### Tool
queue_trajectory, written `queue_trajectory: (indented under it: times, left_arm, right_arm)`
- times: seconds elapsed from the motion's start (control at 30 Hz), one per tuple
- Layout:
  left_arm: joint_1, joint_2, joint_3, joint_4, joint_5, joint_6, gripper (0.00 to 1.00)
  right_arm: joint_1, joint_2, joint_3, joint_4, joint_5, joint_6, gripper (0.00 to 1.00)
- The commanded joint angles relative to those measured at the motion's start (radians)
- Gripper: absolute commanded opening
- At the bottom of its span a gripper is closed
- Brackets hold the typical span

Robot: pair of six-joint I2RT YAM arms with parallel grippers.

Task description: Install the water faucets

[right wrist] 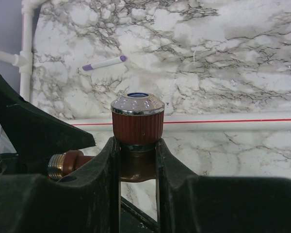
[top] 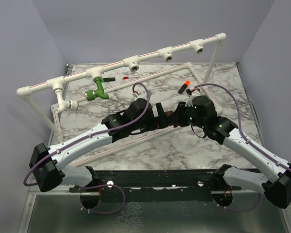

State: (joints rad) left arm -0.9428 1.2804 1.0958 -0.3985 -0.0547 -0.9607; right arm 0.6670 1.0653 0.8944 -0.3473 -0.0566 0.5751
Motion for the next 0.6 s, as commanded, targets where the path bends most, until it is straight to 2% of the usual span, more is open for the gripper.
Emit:
queue_trajectory:
  times: [0.0,0.2,0.57]
  left_arm:
    - [-0.004,-0.047,-0.038,0.043,-0.01,-0.016,0.88]
    - [0.012,-0.123,-0.088,0.075,-0.009,0.001,0.76]
    - [0.036,-0.134,-0.143,0.156,0.142,-0.007,0.72]
  right_arm:
    - [0.008,0.005,0.029,0.058,-0.043,0.024,0.01]
    - [0.009,-0.002,0.02,0.054,-0.033,0.024,0.0]
    - [0.018,-0.016,0.023,0.077,-0.075,0.028,0.01]
